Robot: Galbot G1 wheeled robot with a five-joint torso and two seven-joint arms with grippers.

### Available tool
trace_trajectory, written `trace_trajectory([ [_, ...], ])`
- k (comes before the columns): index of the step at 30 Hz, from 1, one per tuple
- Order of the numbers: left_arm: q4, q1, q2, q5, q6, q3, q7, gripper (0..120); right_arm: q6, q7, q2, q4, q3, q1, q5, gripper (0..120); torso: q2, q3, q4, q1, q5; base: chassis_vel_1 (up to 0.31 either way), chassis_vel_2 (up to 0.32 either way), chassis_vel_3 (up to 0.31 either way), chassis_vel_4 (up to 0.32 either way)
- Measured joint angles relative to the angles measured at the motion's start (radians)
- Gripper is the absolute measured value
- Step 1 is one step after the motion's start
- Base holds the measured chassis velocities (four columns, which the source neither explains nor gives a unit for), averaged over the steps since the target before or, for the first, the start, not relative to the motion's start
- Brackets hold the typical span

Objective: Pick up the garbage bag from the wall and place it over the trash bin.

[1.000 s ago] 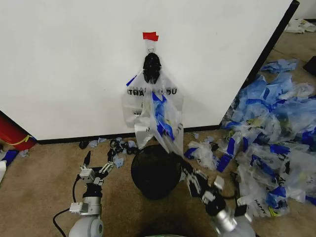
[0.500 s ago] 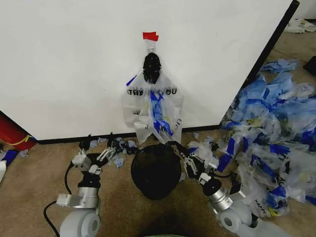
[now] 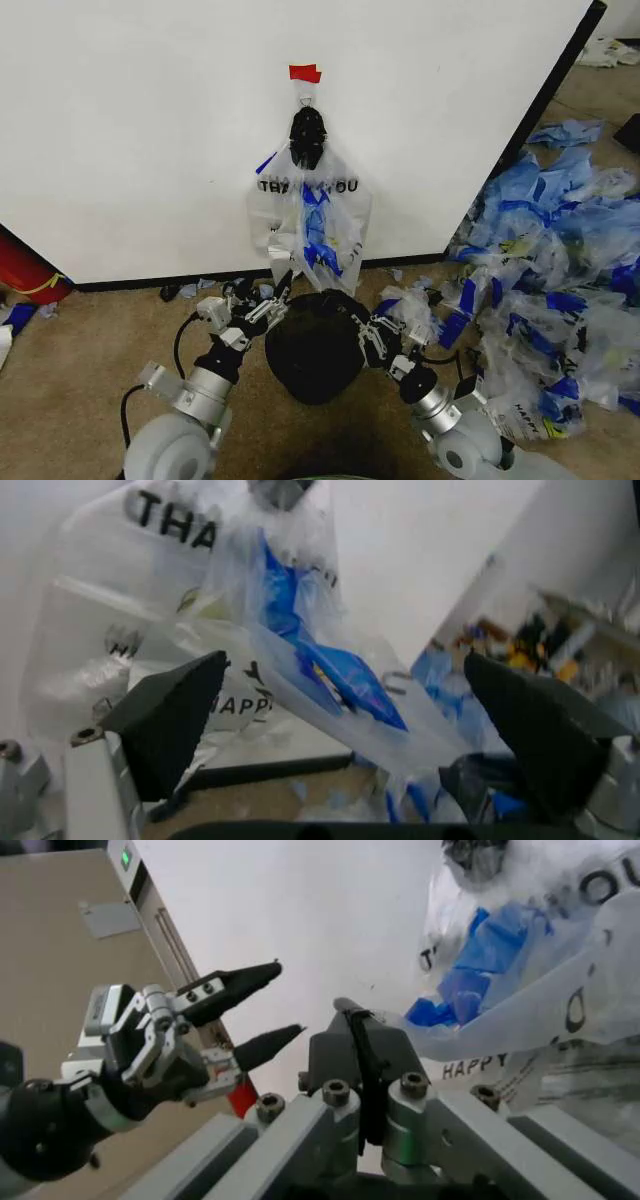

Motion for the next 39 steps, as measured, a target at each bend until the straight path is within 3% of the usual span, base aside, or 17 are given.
trace_trajectory([
  [3, 0.009, -0.025, 0.112, -0.006, -0.003, -0.014, 0.011, 94, -0.007, 0.008, 0.022, -0.008, -0.024, 0.017, -0.013, 0, 0.000, 0.000, 0.0006, 0.000, 0.0001, 0.000, 0.000, 0.000, 0.000],
  [4, 0.009, -0.025, 0.112, -0.006, -0.003, -0.014, 0.011, 94, -0.007, 0.008, 0.022, -0.008, -0.024, 0.017, -0.013, 0, 0.000, 0.000, 0.0006, 0.000, 0.0001, 0.000, 0.000, 0.000, 0.000],
  [7, 0.027, -0.057, 0.206, -0.004, -0.009, -0.004, 0.021, 95, -0.010, 0.011, 0.034, -0.014, -0.028, 0.021, -0.022, 0, 0.000, 0.000, 0.0003, 0.000, -0.0002, 0.000, 0.000, 0.000, 0.000],
  [11, 0.091, -0.162, 0.346, 0.015, -0.027, 0.049, 0.069, 97, -0.012, 0.012, 0.047, -0.019, -0.029, 0.014, -0.031, 0, 0.000, 0.000, 0.0001, 0.000, 0.0005, 0.000, 0.000, 0.000, 0.000],
  [15, 0.143, -0.295, 0.374, 0.000, -0.028, 0.148, 0.084, 98, -0.013, 0.011, 0.049, -0.020, -0.030, 0.011, -0.034, 0, 0.000, 0.000, 0.0007, 0.000, 0.0002, 0.000, 0.000, 0.000, 0.000],
  [18, 0.212, -0.471, 0.358, -0.068, -0.026, 0.265, 0.061, 98, -0.013, 0.012, 0.046, -0.021, -0.029, 0.010, -0.034, 0, 0.000, 0.000, 0.0000, 0.000, 0.0002, 0.000, 0.000, 0.000, 0.000],
  [20, 0.243, -0.531, 0.347, -0.096, -0.026, 0.296, 0.055, 98, -0.013, 0.013, 0.044, -0.021, -0.027, 0.009, -0.033, 0, 0.000, 0.000, 0.0001, 0.000, 0.0002, 0.000, 0.000, 0.000, 0.000],
  [23, 0.306, -0.676, 0.324, -0.249, -0.013, 0.335, 0.016, 98, -0.014, 0.019, 0.042, -0.021, -0.019, 0.005, -0.034, 0, 0.000, 0.000, 0.0000, 0.000, 0.0006, 0.000, 0.000, 0.000, 0.000],
  [25, 0.302, -0.726, 0.326, -0.385, 0.021, 0.339, -0.042, 98, -0.015, 0.022, 0.043, -0.022, -0.011, -0.001, -0.036, 0, 0.000, 0.000, -0.0001, 0.000, 0.0004, 0.000, 0.000, 0.000, 0.000],
  [28, 0.257, -0.736, 0.349, -0.500, 0.066, 0.341, -0.103, 98, -0.015, 0.025, 0.044, -0.023, -0.006, -0.007, -0.039, 0, 0.000, 0.000, 0.0000, 0.000, 0.0008, 0.000, 0.000, 0.000, 0.000],
  [32, 0.123, -0.639, 0.386, -0.592, 0.107, 0.344, -0.179, 97, -0.017, 0.030, 0.041, -0.024, -0.005, 0.001, -0.038, 0, 0.000, 0.000, 0.0011, 0.000, 0.0000, 0.000, 0.000, 0.000, 0.000],
  [35, 0.075, -0.595, 0.386, -0.585, 0.117, 0.357, -0.197, 97, -0.017, 0.031, 0.038, -0.024, -0.001, 0.004, -0.036, 0, 0.000, 0.000, 0.0007, 0.000, 0.0001, 0.000, 0.000, 0.000, 0.000],
  [39, 0.043, -0.554, 0.402, -0.492, 0.119, 0.375, -0.157, 97, -0.017, 0.032, 0.036, -0.024, 0.001, 0.004, -0.035, 0, 0.000, 0.000, 0.0002, 0.000, 0.0004, 0.000, 0.000, 0.000, 0.000],
])
